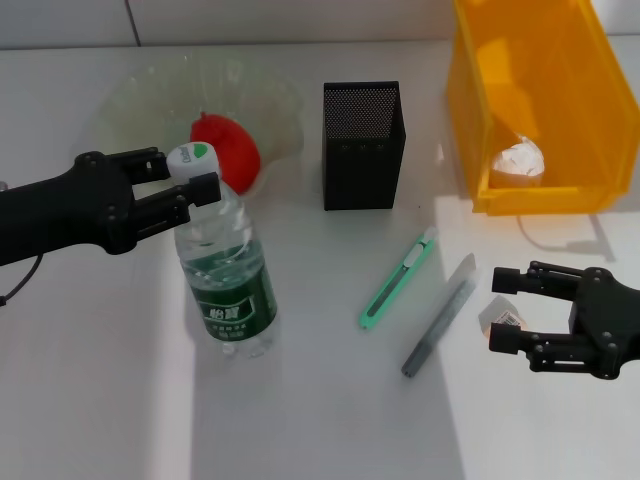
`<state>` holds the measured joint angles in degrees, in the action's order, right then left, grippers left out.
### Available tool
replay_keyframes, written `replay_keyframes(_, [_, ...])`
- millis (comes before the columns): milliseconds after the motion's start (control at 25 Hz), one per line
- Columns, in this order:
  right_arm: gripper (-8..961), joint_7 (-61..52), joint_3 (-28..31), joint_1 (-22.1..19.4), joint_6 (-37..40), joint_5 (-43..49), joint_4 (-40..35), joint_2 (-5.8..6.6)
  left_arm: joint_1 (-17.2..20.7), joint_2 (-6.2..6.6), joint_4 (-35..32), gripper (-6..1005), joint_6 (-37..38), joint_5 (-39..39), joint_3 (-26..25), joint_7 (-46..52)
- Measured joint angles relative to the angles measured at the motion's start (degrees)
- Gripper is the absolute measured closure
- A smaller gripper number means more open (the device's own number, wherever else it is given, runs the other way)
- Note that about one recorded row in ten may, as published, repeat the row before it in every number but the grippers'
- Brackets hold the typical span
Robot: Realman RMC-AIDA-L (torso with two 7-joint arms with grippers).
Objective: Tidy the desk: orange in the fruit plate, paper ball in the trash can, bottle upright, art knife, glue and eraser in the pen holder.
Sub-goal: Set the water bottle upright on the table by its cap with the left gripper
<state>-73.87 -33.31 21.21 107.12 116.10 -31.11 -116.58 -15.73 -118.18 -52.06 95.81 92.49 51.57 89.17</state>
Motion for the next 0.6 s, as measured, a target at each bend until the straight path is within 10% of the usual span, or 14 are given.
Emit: replay_keyframes(600, [147, 0.2, -0.2, 1.4, -0.3, 0.6, 0.4, -0.94, 0.0, 0.87, 14.5, 566, 4.1, -0.1, -10.1, -28.5])
